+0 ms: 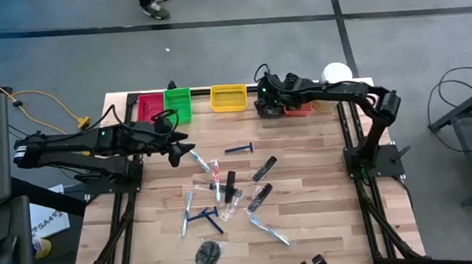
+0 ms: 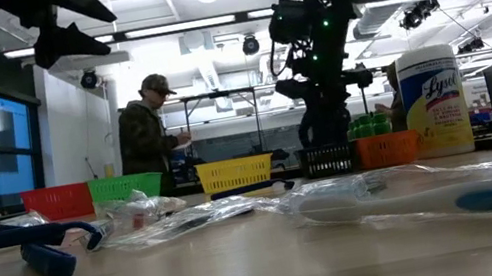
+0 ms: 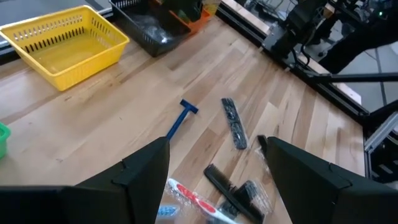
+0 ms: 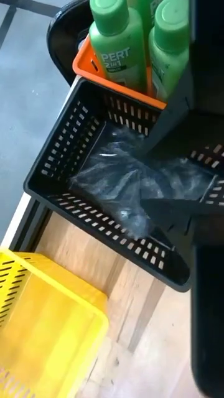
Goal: Pick & Place Travel size toiletries
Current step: Put the black hairbrush into the black bin
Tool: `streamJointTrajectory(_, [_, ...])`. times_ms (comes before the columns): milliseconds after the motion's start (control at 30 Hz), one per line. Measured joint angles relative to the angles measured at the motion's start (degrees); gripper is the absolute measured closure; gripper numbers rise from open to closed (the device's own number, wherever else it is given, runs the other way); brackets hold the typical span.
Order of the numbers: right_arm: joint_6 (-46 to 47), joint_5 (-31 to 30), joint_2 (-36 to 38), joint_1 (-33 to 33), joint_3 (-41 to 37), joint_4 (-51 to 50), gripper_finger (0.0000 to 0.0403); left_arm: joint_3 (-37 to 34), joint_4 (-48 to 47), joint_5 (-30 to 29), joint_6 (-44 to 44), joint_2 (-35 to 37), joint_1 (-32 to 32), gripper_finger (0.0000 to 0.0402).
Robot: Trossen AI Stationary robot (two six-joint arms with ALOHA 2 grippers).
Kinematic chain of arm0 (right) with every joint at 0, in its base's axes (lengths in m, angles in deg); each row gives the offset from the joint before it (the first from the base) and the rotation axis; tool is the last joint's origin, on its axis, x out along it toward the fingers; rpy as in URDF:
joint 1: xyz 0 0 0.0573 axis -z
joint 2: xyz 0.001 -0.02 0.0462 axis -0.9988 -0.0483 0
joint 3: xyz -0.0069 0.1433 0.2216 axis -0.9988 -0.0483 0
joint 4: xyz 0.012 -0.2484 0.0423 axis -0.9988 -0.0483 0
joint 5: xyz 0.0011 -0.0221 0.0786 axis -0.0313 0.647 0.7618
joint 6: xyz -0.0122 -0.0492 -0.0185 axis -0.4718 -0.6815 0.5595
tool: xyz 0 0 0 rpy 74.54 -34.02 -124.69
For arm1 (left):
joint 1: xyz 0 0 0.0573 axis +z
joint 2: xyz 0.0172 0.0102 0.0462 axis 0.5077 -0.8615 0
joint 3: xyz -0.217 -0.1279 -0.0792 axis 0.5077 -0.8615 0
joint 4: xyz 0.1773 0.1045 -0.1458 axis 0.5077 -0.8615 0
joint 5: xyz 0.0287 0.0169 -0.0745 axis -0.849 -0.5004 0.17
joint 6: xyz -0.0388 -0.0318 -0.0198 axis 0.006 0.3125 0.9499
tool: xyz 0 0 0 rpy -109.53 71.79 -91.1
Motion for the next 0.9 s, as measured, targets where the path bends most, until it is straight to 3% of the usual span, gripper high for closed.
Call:
streamJointTrajectory(233, [1.55,5.44,4.41,-0.09,0.0,-2.07,0.025,-0.01,-2.87,3.33,1.47,0.02,0.0,0.014])
streamJointTrajectory(533, [6.89,6.45,13.15,-5.53,-0.01,-10.63,0.0259,0.0,-6.82,12.93,6.49,-1.29,-0.67,0.014])
streamJointTrajectory(733, [12.37,4.14,15.76,-12.57,-0.02,-17.01,0.0261,-0.01,-6.68,14.41,6.72,-5.74,-8.33,0.014])
streamJointTrajectory(900, [19.73,2.42,15.87,-19.19,-0.02,-20.83,0.0261,0.0,-6.85,14.37,12.05,-10.15,-16.07,0.014])
